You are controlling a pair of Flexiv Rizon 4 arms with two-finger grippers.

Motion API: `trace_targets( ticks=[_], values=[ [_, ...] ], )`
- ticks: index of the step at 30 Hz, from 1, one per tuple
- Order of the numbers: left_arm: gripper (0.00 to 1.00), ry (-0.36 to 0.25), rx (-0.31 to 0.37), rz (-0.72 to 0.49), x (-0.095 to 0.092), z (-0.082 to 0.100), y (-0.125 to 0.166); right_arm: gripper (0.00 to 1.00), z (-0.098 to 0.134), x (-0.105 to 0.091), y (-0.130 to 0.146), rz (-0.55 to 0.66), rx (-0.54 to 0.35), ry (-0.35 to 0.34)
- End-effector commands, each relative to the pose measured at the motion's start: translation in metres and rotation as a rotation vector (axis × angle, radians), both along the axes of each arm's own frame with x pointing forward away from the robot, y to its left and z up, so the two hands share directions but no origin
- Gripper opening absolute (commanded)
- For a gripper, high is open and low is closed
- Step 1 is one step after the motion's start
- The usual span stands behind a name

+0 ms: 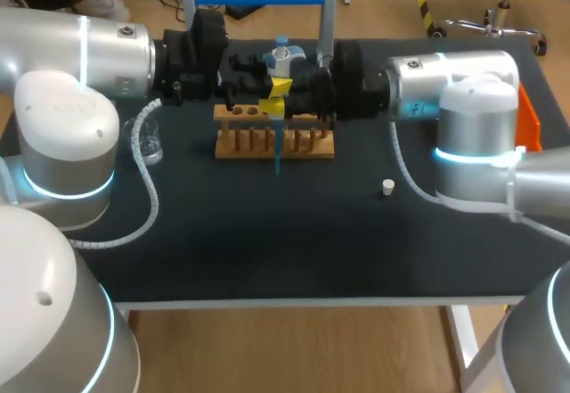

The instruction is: Invert the test tube, pick up the pipette, mount the tip to pipette, aspirate from beaker and dispense into the tube, eject the tip, return the pipette, and cap with the stopper.

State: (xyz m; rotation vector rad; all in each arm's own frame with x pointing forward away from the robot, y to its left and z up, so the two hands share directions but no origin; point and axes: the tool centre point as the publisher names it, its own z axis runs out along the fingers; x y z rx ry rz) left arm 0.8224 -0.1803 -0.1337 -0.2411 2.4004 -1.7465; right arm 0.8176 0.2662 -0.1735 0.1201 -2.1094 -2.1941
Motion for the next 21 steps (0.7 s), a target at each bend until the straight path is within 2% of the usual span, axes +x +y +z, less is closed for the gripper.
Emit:
trace_targets(
  ticks=[1, 4, 5, 6, 13, 21],
  values=[
    [0.00, -0.003, -0.003, -0.001, -0.003, 0.000, 0.000, 0.00, -0.001, 0.003, -0.001, 0.003, -0.004, 0.002],
    [0.00, -0.003, -0.003, -0.001, -0.003, 0.000, 0.000, 0.00, -0.001, 0.003, -0.001, 0.007, -0.007, 0.004],
    [0.42, -0.003, -0.003, -0.001, -0.003, 0.000, 0.000, 0.00, -0.001, 0.004, -0.001, 0.009, -0.010, 0.007],
    [0.98, -0.003, -0.003, -0.001, -0.003, 0.000, 0.000, 0.00, -0.001, 0.004, -0.002, 0.012, -0.010, 0.009],
    [1.00, -0.003, -0.003, -0.001, -0.003, 0.000, 0.000, 0.00, -0.002, 0.009, -0.013, 0.010, -0.020, 0.008],
    [1.00, -0.003, -0.003, -0.001, -0.003, 0.000, 0.000, 0.00, -0.007, 0.027, -0.039, -0.002, -0.026, 0.030]
  ],
)
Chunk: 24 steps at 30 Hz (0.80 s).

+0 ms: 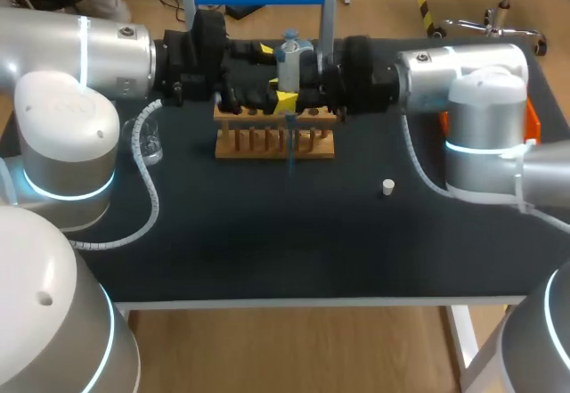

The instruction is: Invert the test tube, pick up the pipette, mount the tip to pipette, aspirate from beaker and dispense into the tube, eject the tip, return the pipette, and cap with the stopper.

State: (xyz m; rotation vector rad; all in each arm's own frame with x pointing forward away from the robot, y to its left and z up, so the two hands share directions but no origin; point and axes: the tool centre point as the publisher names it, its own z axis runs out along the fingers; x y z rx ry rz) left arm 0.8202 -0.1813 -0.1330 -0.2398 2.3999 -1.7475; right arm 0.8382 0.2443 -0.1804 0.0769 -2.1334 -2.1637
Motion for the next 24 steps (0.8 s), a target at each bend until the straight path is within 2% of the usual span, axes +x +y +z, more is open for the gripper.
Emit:
trace_targets(
  ticks=[1, 12, 24],
  values=[
    [1.00, -0.002, -0.002, 0.000, -0.001, -0.001, 0.001, 0.00, -0.001, 0.009, -0.021, 0.013, 0.003, 0.011],
    [1.00, -0.002, -0.002, 0.000, -0.001, -0.001, 0.001, 0.00, 0.009, 0.028, -0.074, -0.004, 0.003, -0.016],
    [1.00, -0.002, -0.002, 0.000, -0.001, -0.001, 0.001, 0.00, 0.017, 0.052, -0.141, 0.027, 0.001, -0.005]
  ],
)
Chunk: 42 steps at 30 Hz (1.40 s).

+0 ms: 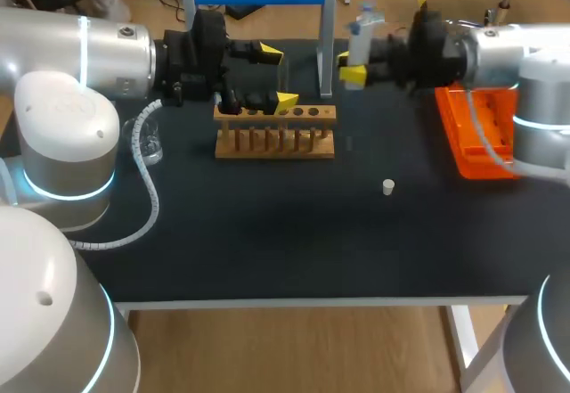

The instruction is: Invert the test tube, pick up the pipette, mount the tip to pipette, aspirate from beaker and dispense into the tube, eject the tip, return the pipette, and cap with the stopper.

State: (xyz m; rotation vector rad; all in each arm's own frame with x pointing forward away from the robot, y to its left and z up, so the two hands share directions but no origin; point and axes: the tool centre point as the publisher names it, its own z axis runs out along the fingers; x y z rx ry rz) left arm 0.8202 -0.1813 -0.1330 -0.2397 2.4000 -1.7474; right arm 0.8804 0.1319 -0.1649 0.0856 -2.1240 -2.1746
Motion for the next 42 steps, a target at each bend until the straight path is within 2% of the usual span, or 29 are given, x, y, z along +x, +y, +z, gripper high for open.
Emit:
trace_targets(
  ticks=[1, 9, 18, 36, 42],
  values=[
    [1.00, -0.002, -0.002, 0.000, 0.000, -0.001, 0.001, 0.00, 0.002, 0.012, -0.033, 0.024, -0.015, -0.002],
    [1.00, -0.002, -0.002, 0.000, 0.000, -0.001, 0.001, 0.00, 0.001, 0.022, -0.068, -0.015, -0.026, -0.013],
    [1.00, -0.002, -0.002, 0.000, 0.000, -0.001, 0.001, 0.00, 0.007, 0.031, -0.094, -0.046, -0.023, -0.024],
    [1.00, -0.002, -0.002, 0.000, 0.000, -0.001, 0.001, 0.00, 0.021, 0.033, -0.152, -0.146, -0.029, -0.042],
    [1.00, -0.002, -0.002, 0.000, 0.000, -0.001, 0.001, 0.00, 0.025, 0.031, -0.173, -0.140, -0.011, -0.033]
  ],
)
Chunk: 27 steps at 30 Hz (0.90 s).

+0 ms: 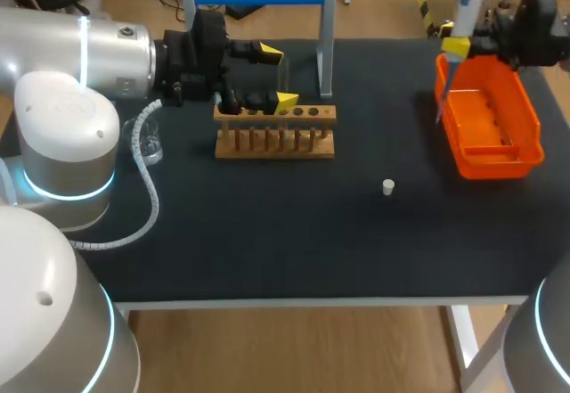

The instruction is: Invert the test tube, pick up the pipette, mount the tip to pipette, aspirate from beaker and dispense into the tube, eject the tip, return the pipette, and cap with the stopper.

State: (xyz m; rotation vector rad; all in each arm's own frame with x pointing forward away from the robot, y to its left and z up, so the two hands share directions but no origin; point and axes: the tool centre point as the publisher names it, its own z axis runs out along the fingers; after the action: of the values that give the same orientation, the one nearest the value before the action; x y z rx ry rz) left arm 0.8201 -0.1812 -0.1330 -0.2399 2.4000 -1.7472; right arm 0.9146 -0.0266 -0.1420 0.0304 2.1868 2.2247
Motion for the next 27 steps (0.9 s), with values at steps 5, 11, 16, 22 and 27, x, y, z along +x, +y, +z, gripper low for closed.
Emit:
trace_targets(
  ticks=[5, 11, 16, 22, 27],
  values=[
    [1.00, -0.002, -0.002, 0.000, 0.000, -0.001, 0.001, 0.00, 0.002, 0.000, -0.030, 0.004, -0.009, -0.003],
    [1.00, -0.002, -0.002, 0.000, 0.000, -0.001, 0.001, 0.00, -0.001, 0.008, -0.048, 0.006, -0.016, -0.004],
    [1.00, -0.002, -0.002, 0.000, 0.000, -0.001, 0.001, 0.00, -0.005, 0.015, -0.060, 0.015, -0.015, -0.008],
    [1.00, -0.002, -0.002, 0.000, 0.000, -0.001, 0.001, 0.00, -0.013, 0.028, -0.077, 0.039, 0.004, -0.003],
    [1.00, -0.002, -0.002, 0.000, 0.000, -0.001, 0.001, 0.00, -0.020, 0.034, -0.088, 0.058, 0.010, -0.004]
  ],
)
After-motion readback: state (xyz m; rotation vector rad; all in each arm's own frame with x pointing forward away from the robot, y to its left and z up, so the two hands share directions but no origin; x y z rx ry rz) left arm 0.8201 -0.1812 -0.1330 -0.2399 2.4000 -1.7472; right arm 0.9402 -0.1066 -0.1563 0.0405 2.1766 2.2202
